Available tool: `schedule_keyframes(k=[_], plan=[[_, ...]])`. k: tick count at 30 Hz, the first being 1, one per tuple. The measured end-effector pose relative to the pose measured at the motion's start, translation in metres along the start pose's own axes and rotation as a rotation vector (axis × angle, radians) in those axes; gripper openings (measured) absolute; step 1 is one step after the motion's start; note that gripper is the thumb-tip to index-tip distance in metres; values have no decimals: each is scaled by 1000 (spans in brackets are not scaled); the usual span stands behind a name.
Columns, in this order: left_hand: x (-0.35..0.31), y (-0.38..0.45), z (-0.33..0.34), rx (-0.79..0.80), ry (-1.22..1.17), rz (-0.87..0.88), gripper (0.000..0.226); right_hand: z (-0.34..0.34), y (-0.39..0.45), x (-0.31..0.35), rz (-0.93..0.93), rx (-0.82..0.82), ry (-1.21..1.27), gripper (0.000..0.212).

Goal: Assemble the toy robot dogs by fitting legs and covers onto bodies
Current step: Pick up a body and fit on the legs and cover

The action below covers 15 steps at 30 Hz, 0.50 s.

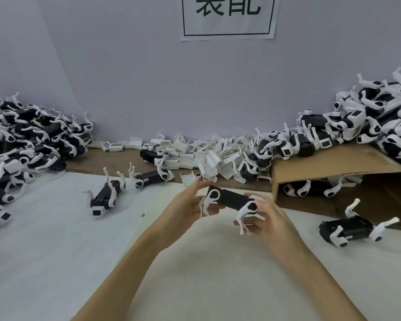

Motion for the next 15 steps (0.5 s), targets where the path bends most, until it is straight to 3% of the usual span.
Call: schedule_keyframes(k=[3,6,8,12,15], plan=[[0,-2,-1,-166,342,56,53,7,-2,-2,-45,18,-102,34],[-9,-8,-3,-276,372,122,47,8,-3,-5,-82,25,-198,61],[-14,-11,-6,-312,372,164,46,10,-4,-6,-101,50,-213,57],[-16,-13,-3,-211,428,185,46,14,-6,1,-136,90,-175,43],[-18,-15,-2,-135,531,160,61,17,-12,9,-172,139,-170,57]])
Point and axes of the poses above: each hand's wrist, its own y-axis towards the middle knuckle, its own z-axis out of the palm, x = y × z, the point moved 7 cm from there along y, towards the middle knuckle, and after that the axes turned 10 degrees about y, right-handed, at the moved point
